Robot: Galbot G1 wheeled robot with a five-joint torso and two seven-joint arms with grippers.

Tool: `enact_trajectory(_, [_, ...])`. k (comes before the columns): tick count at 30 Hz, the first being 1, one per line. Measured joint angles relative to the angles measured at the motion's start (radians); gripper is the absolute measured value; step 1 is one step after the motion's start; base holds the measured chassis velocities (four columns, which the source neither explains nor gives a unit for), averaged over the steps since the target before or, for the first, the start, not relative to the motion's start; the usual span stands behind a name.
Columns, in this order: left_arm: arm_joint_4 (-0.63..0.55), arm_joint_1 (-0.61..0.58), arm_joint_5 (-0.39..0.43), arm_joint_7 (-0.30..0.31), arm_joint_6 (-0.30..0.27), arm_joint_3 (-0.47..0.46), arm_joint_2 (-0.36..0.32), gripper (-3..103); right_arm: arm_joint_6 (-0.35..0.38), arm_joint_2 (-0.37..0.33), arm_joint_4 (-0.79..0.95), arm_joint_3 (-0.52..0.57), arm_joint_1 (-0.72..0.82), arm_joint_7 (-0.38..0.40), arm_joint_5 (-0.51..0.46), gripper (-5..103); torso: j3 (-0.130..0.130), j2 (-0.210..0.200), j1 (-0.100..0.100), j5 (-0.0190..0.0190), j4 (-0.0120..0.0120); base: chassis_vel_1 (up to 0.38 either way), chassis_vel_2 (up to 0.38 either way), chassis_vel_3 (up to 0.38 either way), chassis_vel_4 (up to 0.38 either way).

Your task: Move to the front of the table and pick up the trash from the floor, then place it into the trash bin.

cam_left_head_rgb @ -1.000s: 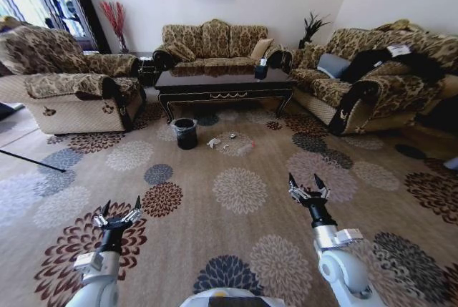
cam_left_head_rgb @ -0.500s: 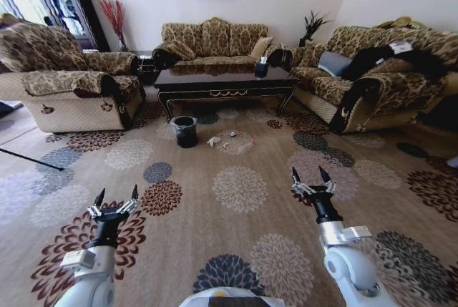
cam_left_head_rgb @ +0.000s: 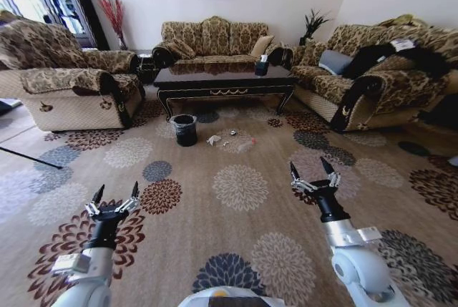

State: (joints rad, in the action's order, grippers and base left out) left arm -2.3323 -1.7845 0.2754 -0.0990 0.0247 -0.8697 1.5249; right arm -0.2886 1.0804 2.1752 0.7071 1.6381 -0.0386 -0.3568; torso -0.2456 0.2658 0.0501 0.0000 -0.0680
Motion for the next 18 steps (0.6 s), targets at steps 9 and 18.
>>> enact_trajectory(9, [0.061,0.006,-0.041,-0.001,0.005,0.011,-0.065,100,0.011,-0.1,-0.068,-0.018,-0.005,0.028,0.027,100,0.028,-0.037,-0.009,0.0,-0.0001,0.0,0.0,0.0,0.0])
enact_trajectory(18, [0.033,-0.015,-0.08,-0.006,0.014,0.052,-0.042,100,0.05,-0.078,-0.034,-0.042,0.018,0.054,0.012,100,0.055,-0.074,-0.019,0.0,-0.0001,0.0,0.0,0.0,0.0])
